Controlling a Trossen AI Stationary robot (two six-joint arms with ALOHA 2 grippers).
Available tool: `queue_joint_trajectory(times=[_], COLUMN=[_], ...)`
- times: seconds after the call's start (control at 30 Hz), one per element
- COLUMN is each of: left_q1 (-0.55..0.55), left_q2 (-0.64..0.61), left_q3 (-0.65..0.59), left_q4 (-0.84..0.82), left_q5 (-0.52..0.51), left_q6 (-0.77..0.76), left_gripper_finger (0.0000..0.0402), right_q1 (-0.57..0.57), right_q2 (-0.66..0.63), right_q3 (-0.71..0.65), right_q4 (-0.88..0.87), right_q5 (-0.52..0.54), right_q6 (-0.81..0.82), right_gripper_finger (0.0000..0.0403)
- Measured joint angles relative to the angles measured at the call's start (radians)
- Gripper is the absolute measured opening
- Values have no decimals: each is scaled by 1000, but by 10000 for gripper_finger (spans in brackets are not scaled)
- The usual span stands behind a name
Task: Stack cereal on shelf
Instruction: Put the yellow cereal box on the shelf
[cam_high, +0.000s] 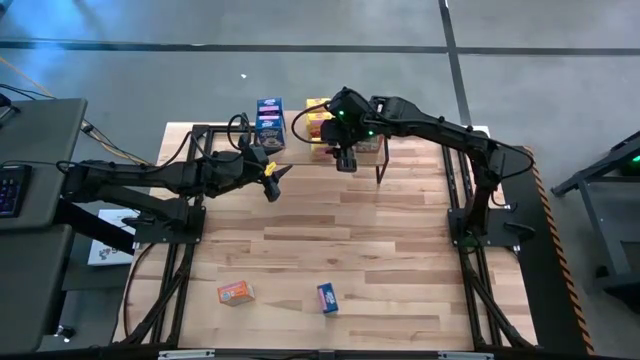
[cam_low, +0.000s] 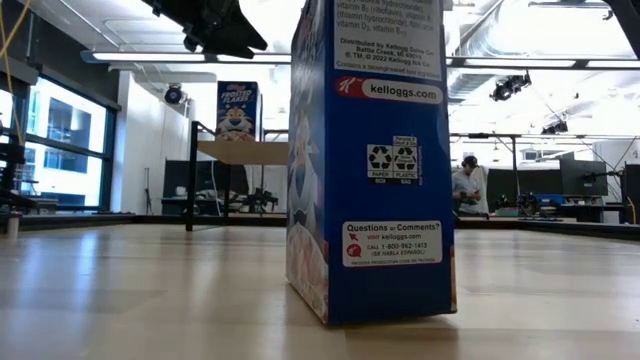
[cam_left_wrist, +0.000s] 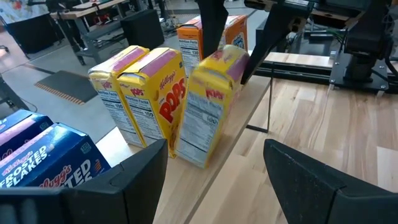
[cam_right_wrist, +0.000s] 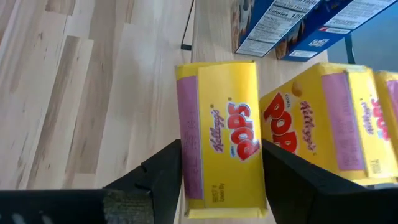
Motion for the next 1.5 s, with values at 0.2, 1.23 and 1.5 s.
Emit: queue_joint_trajectory(times=[0.2, 1.23, 1.5], left_q1=[0, 0, 0], left_q2=[0, 0, 0], left_q3=[0, 0, 0], left_q4=[0, 0, 0], left_q5=[0, 0, 0], left_q6=[0, 0, 0], left_gripper_finger=[255, 255, 255], right_q1=[0, -14, -14], right_q2=[0, 39, 39], right_q3=[0, 0, 0], right_q4=[19, 96, 144], right_q5=[26, 60, 58], right_q6=[0, -31, -31], right_gripper_finger=[204, 211, 211])
